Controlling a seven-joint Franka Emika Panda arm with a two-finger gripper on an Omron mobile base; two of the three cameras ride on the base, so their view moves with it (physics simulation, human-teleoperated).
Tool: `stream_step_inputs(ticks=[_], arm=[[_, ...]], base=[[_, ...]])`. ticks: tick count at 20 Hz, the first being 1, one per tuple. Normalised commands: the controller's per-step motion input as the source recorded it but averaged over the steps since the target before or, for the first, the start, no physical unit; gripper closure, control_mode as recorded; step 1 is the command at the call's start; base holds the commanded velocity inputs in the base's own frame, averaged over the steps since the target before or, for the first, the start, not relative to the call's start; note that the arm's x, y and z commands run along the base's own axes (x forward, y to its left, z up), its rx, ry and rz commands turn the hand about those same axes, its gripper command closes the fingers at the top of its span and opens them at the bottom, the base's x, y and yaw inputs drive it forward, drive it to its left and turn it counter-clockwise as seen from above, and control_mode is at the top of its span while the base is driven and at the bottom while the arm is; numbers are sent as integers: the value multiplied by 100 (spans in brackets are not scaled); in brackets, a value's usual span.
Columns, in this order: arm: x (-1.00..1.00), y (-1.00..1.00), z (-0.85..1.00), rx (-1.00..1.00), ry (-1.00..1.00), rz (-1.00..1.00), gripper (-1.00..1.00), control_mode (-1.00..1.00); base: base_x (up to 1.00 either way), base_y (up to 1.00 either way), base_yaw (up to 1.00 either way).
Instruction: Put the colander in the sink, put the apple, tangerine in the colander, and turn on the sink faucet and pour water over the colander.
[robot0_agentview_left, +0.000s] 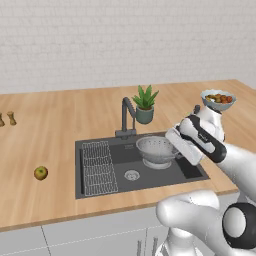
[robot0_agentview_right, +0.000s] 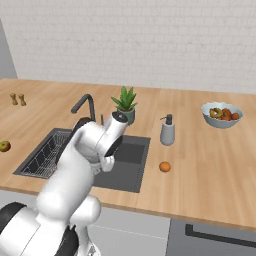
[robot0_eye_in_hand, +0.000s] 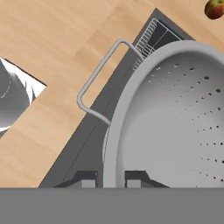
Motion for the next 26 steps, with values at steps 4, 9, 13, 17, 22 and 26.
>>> stream_step_inputs(ticks=[4,9,13,17,22,26], arm=[[29,6,-34,0,1,18,100,-100],[16,5,-27,0,0,12,100,-100],[23,13,-27,0,0,5,100,-100],[25,34,-57,0,0,0,100,-100],[23,59,-55,-2,0,0,100,-100],[36,53,-27,0,0,0,100,-100]], base=[[0,0,0],[0,0,0],[0,0,0],[0,0,0],[0,0,0],[0,0,0]])
